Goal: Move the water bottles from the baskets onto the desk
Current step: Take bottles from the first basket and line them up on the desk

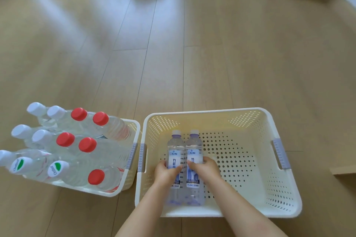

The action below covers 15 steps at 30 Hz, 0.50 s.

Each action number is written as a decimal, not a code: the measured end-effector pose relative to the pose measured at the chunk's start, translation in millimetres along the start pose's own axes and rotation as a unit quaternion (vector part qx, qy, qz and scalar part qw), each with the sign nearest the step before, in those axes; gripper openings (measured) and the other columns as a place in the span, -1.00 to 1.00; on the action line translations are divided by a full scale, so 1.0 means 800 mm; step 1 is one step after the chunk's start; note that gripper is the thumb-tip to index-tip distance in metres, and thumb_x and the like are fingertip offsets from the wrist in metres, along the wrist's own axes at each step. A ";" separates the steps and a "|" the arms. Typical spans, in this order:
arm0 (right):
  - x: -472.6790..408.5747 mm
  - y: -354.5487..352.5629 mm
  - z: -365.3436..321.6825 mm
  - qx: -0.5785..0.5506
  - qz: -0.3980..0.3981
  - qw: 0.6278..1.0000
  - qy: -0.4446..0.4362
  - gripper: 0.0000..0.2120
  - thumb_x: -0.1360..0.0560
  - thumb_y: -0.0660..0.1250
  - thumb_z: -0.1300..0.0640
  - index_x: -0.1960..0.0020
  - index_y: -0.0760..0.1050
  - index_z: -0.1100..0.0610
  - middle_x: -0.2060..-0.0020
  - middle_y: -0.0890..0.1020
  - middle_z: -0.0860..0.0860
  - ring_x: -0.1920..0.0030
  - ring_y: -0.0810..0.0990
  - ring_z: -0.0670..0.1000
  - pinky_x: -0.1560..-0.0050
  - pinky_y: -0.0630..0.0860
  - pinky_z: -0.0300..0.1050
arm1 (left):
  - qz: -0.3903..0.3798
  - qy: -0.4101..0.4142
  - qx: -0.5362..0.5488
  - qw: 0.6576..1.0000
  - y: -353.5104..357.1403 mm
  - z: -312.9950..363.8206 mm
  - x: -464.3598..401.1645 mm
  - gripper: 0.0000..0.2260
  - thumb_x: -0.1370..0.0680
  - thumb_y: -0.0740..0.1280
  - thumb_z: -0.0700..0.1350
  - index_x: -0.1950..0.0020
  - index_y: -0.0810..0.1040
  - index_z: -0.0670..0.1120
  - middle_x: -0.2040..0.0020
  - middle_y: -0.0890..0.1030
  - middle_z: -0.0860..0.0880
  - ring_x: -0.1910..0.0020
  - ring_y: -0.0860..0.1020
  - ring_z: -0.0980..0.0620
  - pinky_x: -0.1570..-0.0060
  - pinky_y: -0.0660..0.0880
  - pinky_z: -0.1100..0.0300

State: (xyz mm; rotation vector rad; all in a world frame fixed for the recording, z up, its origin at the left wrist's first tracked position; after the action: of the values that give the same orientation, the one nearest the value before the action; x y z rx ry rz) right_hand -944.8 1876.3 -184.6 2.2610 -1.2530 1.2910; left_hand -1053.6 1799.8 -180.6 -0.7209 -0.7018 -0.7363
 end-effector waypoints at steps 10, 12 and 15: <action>0.072 -0.067 -0.034 -0.105 -0.022 0.990 -0.094 -0.67 -0.45 0.42 0.09 -0.18 0.46 0.13 0.04 0.63 0.05 0.09 0.63 0.02 0.16 0.55 -0.06 | -0.096 0.113 0.080 0.986 -0.028 0.053 0.068 -0.66 -0.44 0.45 -0.18 -0.17 0.47 -0.19 -0.01 0.64 -0.13 0.08 0.64 -0.04 0.26 0.54 0.21; 0.095 -0.078 -0.050 -0.116 -0.022 0.987 -0.111 -0.66 -0.46 0.41 0.08 -0.20 0.48 0.14 0.00 0.64 0.06 0.08 0.62 0.01 0.01 0.53 0.04 | -0.113 0.129 0.085 0.982 -0.038 0.066 0.085 -0.66 -0.44 0.45 -0.17 -0.16 0.51 -0.22 0.00 0.65 -0.16 0.06 0.65 -0.08 0.18 0.56 0.14; 0.129 -0.090 -0.076 -0.127 -0.023 0.981 -0.146 -0.70 -0.47 0.40 0.10 -0.17 0.51 0.16 0.00 0.64 0.07 0.09 0.59 0.00 -0.18 0.46 0.16 | -0.127 0.148 0.096 0.976 -0.052 0.083 0.114 -0.78 -0.45 0.43 -0.20 -0.06 0.54 -0.22 0.05 0.65 -0.16 0.07 0.64 -0.09 0.10 0.56 0.11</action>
State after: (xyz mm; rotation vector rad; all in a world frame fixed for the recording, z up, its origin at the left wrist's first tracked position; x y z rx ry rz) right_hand -899.2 1897.0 -53.8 2.3309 -1.3606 0.7486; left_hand -1056.5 1798.3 -59.9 -0.3362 -0.5866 -0.9716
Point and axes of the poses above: each hand's wrist, its own x-axis away from the middle knuckle, its own y-axis out of the palm, z = x × y, the point moved 2 cm from there along -x, towards the middle knuckle
